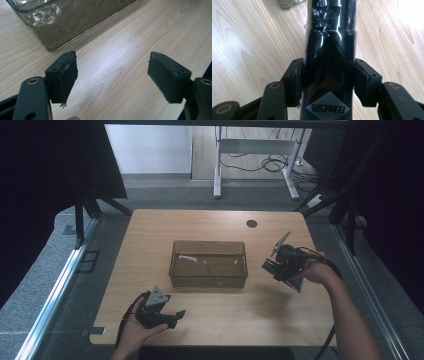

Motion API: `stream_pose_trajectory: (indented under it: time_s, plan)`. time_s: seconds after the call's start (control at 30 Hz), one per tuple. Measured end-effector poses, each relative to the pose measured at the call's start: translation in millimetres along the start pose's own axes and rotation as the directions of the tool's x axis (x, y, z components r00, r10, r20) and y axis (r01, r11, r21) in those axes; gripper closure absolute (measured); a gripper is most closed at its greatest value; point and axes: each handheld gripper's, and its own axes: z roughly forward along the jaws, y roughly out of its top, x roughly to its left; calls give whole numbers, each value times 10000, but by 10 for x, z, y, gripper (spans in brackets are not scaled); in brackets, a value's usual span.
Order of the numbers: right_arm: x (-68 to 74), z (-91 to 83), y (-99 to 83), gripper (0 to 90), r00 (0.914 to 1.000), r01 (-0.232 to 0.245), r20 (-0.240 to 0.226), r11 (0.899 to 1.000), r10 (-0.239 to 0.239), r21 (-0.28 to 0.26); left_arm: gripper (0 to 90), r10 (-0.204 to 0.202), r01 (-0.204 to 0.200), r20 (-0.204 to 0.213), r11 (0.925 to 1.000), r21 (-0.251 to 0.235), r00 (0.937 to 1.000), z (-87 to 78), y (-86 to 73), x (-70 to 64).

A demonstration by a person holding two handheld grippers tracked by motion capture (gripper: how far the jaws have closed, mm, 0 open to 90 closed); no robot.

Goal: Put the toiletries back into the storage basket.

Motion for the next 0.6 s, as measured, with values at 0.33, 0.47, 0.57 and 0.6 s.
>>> stream_pose_trajectory:
  time_s: [0.33, 0.47, 0.57, 0.6]
  plan:
    - [57, -108, 267, 456, 9987, 473, -159, 9978, -481, -466, 244, 13, -13, 46, 10000, 21, 10000, 12, 0, -15]
    - [68, -163, 364, 456, 9975, 675, -149, 9957, -685, -636, 244, 17, -17, 47, 10000, 30, 10000, 15, -3, -8]
    - [71, -211, 439, 456, 9971, 740, -125, 9944, -752, -754, 244, 11, -11, 42, 10000, 15, 10000, 12, -3, -5]
    - [71, -225, 464, 456, 9969, 765, -134, 9939, -778, -794, 244, 11, -11, 40, 10000, 12, 10000, 11, -3, -5]
